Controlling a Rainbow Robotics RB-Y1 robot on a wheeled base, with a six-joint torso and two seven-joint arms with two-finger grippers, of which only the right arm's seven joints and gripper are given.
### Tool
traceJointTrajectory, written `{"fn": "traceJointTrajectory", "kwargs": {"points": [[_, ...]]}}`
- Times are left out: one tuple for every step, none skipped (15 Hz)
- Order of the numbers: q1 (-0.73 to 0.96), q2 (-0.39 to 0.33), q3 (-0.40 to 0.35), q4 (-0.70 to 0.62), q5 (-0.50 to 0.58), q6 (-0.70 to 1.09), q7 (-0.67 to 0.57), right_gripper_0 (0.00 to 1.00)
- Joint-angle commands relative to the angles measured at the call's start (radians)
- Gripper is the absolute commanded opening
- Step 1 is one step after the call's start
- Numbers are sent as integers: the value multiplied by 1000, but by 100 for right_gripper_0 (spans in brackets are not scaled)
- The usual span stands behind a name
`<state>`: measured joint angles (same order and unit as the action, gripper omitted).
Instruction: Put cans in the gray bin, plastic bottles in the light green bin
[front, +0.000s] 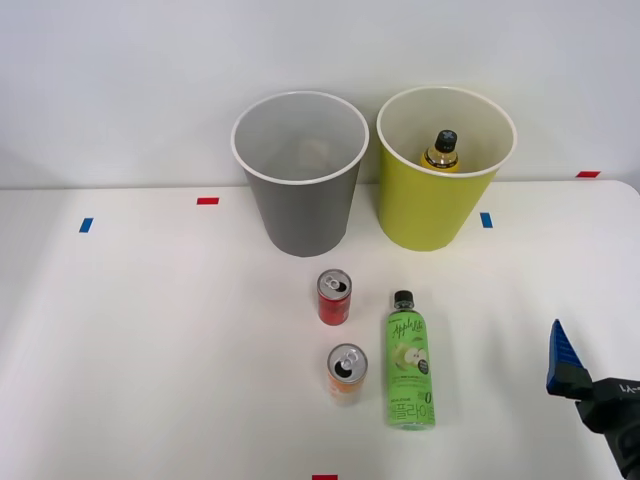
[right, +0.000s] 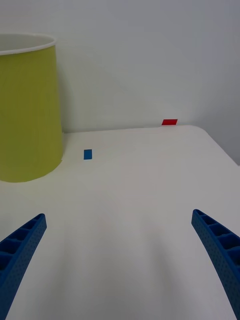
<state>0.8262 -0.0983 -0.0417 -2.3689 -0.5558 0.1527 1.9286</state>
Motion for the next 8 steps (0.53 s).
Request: {"fn": "traceJointTrajectory", "kwargs": {"points": [[14, 43, 37, 0, 195, -19, -151, 100], [27, 55, 54, 0, 272, -33, -209, 100], [36, 60, 68, 2, 323, -45, -252, 100], [41, 63, 85, 28, 378, -94, -301, 100], [30, 63, 94, 95, 455, -194, -376, 100], [19, 61, 95, 134, 504, -246, -419, 100], [18, 61, 102, 158, 537, -280, -451, 100], [19, 65, 111, 178, 559, -314, -470, 100]]}}
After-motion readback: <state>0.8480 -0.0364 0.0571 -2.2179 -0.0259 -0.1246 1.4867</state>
